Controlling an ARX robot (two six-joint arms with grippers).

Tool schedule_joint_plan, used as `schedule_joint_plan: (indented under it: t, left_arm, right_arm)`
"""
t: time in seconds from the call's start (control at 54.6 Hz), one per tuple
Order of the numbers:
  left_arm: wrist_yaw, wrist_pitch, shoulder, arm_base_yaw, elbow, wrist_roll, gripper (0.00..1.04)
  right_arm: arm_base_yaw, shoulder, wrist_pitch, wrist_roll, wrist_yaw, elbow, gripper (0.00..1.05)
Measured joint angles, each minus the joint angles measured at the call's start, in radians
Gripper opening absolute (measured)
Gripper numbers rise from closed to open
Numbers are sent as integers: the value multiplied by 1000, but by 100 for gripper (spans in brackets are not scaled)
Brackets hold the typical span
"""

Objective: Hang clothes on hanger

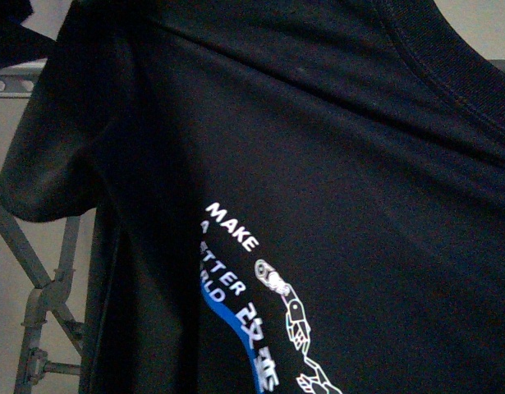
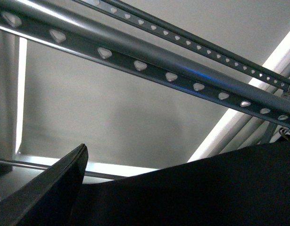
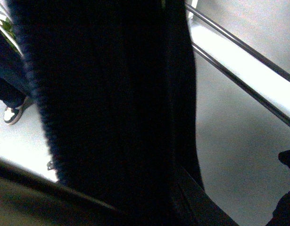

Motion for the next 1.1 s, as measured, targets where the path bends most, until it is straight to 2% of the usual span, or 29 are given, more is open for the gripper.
schedule_joint_plan:
  t: [0.018,0.073,0.183,0.201,0.275,0.403,0.512,0.604,0.677,1.061,1.098]
  left_arm:
    - [53,-59,-19,18,8,39,93]
    - [99,-132,-89,43,-39,137,84]
    - [56,-22,-255,51,-267,288,65]
    - [47,0,-278,52,-307,296,64]
    - [23,27,-319,57,-401,322,79]
    - [12,29,-311,60,-421,332,100]
    - [-32,29,-311,72,-422,339,98]
    - [-55,29,-311,93,-422,339,98]
    - [-52,29,-310,93,-422,340,98]
    - [-47,29,-310,90,-423,343,98]
    - [-51,45,-315,89,-438,346,93]
  right_arm:
    - [8,-6,0,19,7,-8,4]
    - [18,-13,14,45,12,-24,4]
    - [43,-11,88,156,-14,-36,4]
    - [48,-12,105,180,-19,-36,4]
    - [63,-13,173,282,-18,-35,4]
    - [69,20,235,446,32,19,4]
    - [56,77,246,564,90,96,4]
    - [11,127,265,758,121,170,4]
    - [-10,151,269,827,116,199,4]
    - [-11,216,215,876,124,221,4]
    - [-6,216,208,874,124,219,4]
